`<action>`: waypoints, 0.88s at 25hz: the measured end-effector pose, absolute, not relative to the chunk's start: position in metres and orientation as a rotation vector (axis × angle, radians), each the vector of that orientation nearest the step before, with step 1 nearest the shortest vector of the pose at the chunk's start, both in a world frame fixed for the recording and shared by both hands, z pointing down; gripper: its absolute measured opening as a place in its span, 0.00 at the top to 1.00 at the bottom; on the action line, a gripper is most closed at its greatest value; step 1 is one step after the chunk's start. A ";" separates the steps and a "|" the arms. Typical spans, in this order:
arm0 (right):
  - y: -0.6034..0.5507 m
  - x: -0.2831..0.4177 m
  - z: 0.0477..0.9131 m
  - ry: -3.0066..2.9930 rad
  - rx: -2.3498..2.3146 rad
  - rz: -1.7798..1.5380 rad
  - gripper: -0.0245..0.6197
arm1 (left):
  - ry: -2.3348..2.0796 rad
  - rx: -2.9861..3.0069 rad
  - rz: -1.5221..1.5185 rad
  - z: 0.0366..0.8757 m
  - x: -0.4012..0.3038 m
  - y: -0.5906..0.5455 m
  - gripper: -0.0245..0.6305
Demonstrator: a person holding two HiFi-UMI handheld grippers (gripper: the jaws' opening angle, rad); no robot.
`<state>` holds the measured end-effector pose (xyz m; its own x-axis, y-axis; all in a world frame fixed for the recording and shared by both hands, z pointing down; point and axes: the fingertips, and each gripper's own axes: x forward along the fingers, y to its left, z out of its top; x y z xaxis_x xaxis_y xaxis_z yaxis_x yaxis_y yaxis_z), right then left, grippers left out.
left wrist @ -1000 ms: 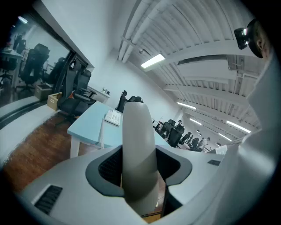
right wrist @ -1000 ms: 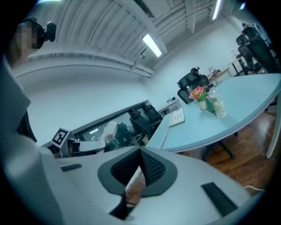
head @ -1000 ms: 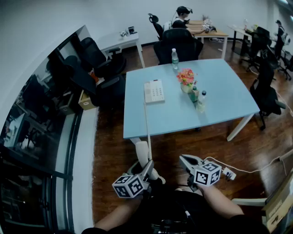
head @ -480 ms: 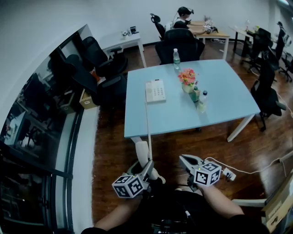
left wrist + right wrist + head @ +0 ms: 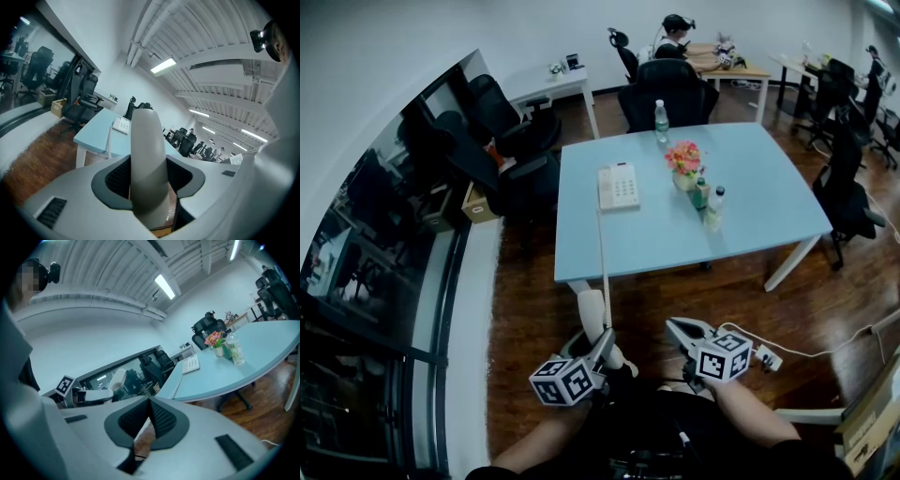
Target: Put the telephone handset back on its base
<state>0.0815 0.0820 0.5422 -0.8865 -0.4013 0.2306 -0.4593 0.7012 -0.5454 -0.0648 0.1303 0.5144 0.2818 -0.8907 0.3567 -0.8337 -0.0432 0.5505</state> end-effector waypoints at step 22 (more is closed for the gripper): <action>0.070 0.107 0.542 -2.808 0.838 0.966 0.94 | -1.491 1.923 -0.060 0.515 -0.047 0.110 0.64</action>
<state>0.1072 0.0699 0.5420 -0.8511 -0.4761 0.2214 -0.5116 0.6568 -0.5540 -0.0475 0.1096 0.5149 0.3388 -0.8677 0.3638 -0.8354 -0.0996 0.5405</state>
